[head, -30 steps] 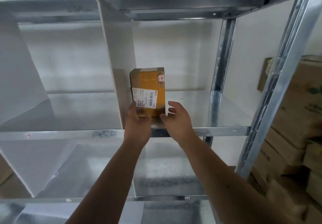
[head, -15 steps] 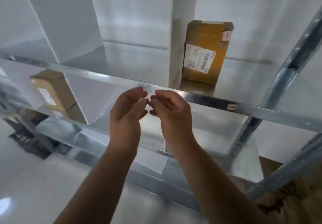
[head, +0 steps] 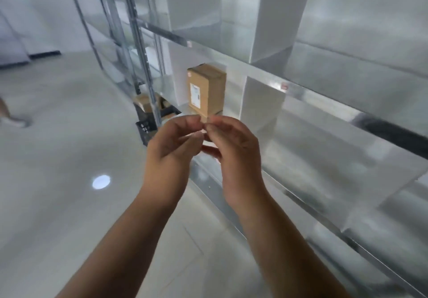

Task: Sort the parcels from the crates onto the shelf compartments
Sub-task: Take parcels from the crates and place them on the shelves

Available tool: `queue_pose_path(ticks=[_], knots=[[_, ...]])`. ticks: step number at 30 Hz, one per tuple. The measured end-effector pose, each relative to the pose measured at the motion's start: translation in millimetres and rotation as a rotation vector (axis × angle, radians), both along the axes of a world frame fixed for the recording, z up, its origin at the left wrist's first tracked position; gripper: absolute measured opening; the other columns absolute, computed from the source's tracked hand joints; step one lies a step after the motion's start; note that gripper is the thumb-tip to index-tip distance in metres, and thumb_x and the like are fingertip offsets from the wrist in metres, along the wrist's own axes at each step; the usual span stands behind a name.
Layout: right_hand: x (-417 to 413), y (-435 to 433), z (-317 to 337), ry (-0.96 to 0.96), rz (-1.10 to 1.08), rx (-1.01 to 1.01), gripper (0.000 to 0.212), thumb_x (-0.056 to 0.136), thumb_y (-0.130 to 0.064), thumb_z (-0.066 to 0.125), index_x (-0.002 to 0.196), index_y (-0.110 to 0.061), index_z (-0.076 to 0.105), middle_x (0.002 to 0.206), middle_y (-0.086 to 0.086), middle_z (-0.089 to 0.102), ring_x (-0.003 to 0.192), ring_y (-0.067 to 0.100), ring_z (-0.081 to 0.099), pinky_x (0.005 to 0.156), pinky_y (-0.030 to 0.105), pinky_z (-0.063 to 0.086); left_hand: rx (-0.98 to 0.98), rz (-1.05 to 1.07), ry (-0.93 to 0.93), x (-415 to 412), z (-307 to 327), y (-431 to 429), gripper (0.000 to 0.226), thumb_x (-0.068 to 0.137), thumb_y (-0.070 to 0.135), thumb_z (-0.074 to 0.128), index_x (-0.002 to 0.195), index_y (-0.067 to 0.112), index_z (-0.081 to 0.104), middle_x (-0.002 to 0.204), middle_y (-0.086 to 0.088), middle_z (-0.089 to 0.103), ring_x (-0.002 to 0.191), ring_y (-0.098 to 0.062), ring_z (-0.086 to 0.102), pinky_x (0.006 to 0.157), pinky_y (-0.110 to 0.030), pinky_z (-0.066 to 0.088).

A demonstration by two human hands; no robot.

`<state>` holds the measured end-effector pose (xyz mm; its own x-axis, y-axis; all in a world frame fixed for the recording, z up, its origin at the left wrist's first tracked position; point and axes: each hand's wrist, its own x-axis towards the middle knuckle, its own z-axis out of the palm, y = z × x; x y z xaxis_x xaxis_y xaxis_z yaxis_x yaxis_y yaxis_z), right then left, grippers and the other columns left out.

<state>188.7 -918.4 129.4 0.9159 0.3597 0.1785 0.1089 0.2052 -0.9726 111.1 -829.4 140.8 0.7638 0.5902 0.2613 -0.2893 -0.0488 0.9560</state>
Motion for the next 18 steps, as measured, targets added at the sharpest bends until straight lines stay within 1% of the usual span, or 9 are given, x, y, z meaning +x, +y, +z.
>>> queue_pose_path(ticks=[2, 4, 5, 7, 9, 13, 15, 17, 18], knots=[[-6.1, 42.7, -1.0, 0.022, 0.042, 0.027, 0.021, 0.096, -0.021, 0.072, 0.116, -0.018, 0.077, 0.105, -0.007, 0.081, 0.105, 0.021, 0.077, 0.098, 0.055, 0.061, -0.024, 0.059, -0.004, -8.3, -3.8, 42.9, 0.020, 0.098, -0.003, 0.061, 0.117, -0.001, 0.067, 0.103, -0.015, 0.076, 0.089, -0.023, 0.075, 0.075, -0.028, 0.058], [-12.9, 82.2, -1.7, 0.048, 0.066, 0.060, 0.022, 0.096, -0.018, 0.074, 0.117, -0.014, 0.076, 0.106, -0.002, 0.081, 0.105, 0.022, 0.077, 0.100, 0.056, 0.060, -0.034, 0.111, -0.003, -16.8, -6.7, 80.7, 0.024, 0.093, 0.006, 0.065, 0.116, 0.005, 0.069, 0.112, -0.018, 0.074, 0.095, -0.024, 0.072, 0.079, -0.033, 0.056], [-15.9, 100.9, -2.3, 0.056, 0.083, 0.072, 0.024, 0.094, -0.019, 0.074, 0.117, -0.013, 0.076, 0.106, 0.001, 0.081, 0.105, 0.024, 0.077, 0.100, 0.056, 0.059, -0.040, 0.130, 0.003, -21.3, -7.5, 98.1, 0.020, 0.095, 0.004, 0.065, 0.114, 0.007, 0.070, 0.110, -0.014, 0.075, 0.094, -0.022, 0.072, 0.078, -0.032, 0.056], [-20.3, 136.4, -3.9, 0.064, 0.127, 0.078, 0.024, 0.094, -0.018, 0.074, 0.117, -0.013, 0.076, 0.106, 0.003, 0.081, 0.104, 0.026, 0.078, 0.098, 0.053, 0.060, -0.068, 0.158, 0.016, -30.8, -6.8, 129.6, 0.019, 0.099, -0.002, 0.061, 0.110, 0.011, 0.070, 0.101, -0.002, 0.077, 0.092, -0.014, 0.073, 0.074, -0.024, 0.056], [-23.5, 167.5, -5.6, 0.076, 0.175, 0.072, 0.020, 0.099, -0.012, 0.072, 0.119, -0.011, 0.075, 0.104, 0.002, 0.081, 0.102, 0.025, 0.078, 0.093, 0.049, 0.063, -0.089, 0.194, 0.022, -39.2, -8.3, 157.8, 0.021, 0.099, 0.000, 0.062, 0.106, 0.019, 0.071, 0.098, 0.005, 0.076, 0.091, -0.013, 0.072, 0.073, -0.023, 0.055], [-25.5, 221.8, -9.0, 0.093, 0.261, 0.027, 0.019, 0.100, -0.012, 0.070, 0.119, -0.014, 0.075, 0.106, -0.002, 0.081, 0.101, 0.017, 0.077, 0.081, 0.033, 0.063, -0.143, 0.290, 0.046, -49.5, -12.8, 208.3, 0.022, 0.099, 0.001, 0.064, 0.106, 0.020, 0.071, 0.094, 0.007, 0.077, 0.088, -0.013, 0.071, 0.076, -0.027, 0.055], [-22.7, 248.5, -13.0, 0.107, 0.291, 0.009, 0.018, 0.099, -0.011, 0.072, 0.115, -0.017, 0.077, 0.104, -0.004, 0.081, 0.101, 0.014, 0.077, 0.081, 0.030, 0.062, -0.174, 0.341, 0.063, -50.5, -17.0, 232.7, 0.017, 0.091, 0.013, 0.069, 0.104, 0.024, 0.073, 0.100, 0.006, 0.079, 0.098, -0.019, 0.073, 0.085, -0.036, 0.055], [-16.4, 278.5, -18.5, 0.110, 0.318, -0.011, 0.017, 0.098, -0.011, 0.073, 0.114, -0.016, 0.078, 0.103, -0.004, 0.082, 0.100, 0.013, 0.076, 0.080, 0.029, 0.060, -0.239, 0.392, 0.066, -48.9, -21.9, 258.9, 0.024, 0.084, 0.024, 0.066, 0.107, 0.023, 0.074, 0.107, 0.002, 0.079, 0.110, -0.027, 0.074, 0.092, -0.043, 0.055], [-12.6, 293.3, -21.9, 0.112, 0.339, -0.016, 0.017, 0.098, -0.011, 0.073, 0.114, -0.015, 0.078, 0.103, -0.003, 0.081, 0.099, 0.014, 0.076, 0.079, 0.029, 0.059, -0.273, 0.410, 0.064, -46.9, -25.0, 272.0, 0.029, 0.083, 0.025, 0.065, 0.110, 0.021, 0.073, 0.109, 0.000, 0.079, 0.111, -0.028, 0.073, 0.093, -0.044, 0.055]])
